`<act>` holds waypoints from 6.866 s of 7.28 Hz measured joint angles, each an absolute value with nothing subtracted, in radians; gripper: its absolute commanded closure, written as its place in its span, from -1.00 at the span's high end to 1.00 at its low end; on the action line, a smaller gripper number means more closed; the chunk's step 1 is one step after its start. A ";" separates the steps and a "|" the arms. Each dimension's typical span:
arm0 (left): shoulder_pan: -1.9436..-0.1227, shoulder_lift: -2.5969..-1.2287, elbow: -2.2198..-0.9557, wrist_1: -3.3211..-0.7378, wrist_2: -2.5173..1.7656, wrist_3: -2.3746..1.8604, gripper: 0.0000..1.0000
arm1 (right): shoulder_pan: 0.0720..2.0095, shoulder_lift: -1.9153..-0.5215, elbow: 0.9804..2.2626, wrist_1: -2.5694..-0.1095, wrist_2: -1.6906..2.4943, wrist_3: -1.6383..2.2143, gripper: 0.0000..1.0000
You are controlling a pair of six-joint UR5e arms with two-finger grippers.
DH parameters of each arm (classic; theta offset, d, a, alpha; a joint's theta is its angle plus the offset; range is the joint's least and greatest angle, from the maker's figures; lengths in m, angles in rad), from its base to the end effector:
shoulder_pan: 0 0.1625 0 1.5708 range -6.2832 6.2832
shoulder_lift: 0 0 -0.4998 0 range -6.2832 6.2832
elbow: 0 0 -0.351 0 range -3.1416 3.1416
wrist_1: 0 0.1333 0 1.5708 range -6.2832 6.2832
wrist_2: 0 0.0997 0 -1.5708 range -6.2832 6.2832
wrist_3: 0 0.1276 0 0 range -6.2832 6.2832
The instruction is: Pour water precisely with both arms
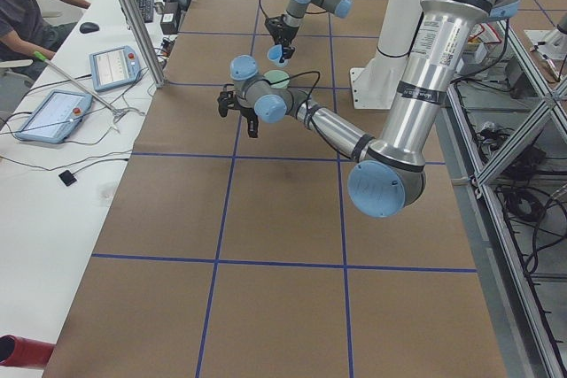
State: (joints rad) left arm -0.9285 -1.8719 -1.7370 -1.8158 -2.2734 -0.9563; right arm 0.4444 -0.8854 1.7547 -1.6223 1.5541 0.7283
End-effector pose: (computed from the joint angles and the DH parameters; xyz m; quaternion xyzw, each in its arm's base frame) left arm 0.3191 -0.5115 0.4902 -0.0030 0.4596 -0.0191 0.8879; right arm -0.5775 -0.4250 0.2958 0.2447 -0.3135 -0.1782 0.9001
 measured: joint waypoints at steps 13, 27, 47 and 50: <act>-0.928 -1.860 -1.739 -1.816 -2.273 -0.948 0.32 | 0.365 -0.622 1.571 -2.083 1.214 0.158 -1.00; -0.928 -1.853 -1.739 -1.816 -2.264 -0.950 0.32 | 0.337 -0.498 1.382 -2.255 0.991 -0.390 -1.00; -0.926 -1.859 -1.749 -1.816 -2.262 -0.958 0.33 | 0.966 -1.806 1.736 -0.489 1.840 0.866 -1.00; -0.927 -1.859 -1.754 -1.816 -2.261 -0.960 0.35 | 0.892 -1.813 1.706 -0.412 1.785 0.898 -1.00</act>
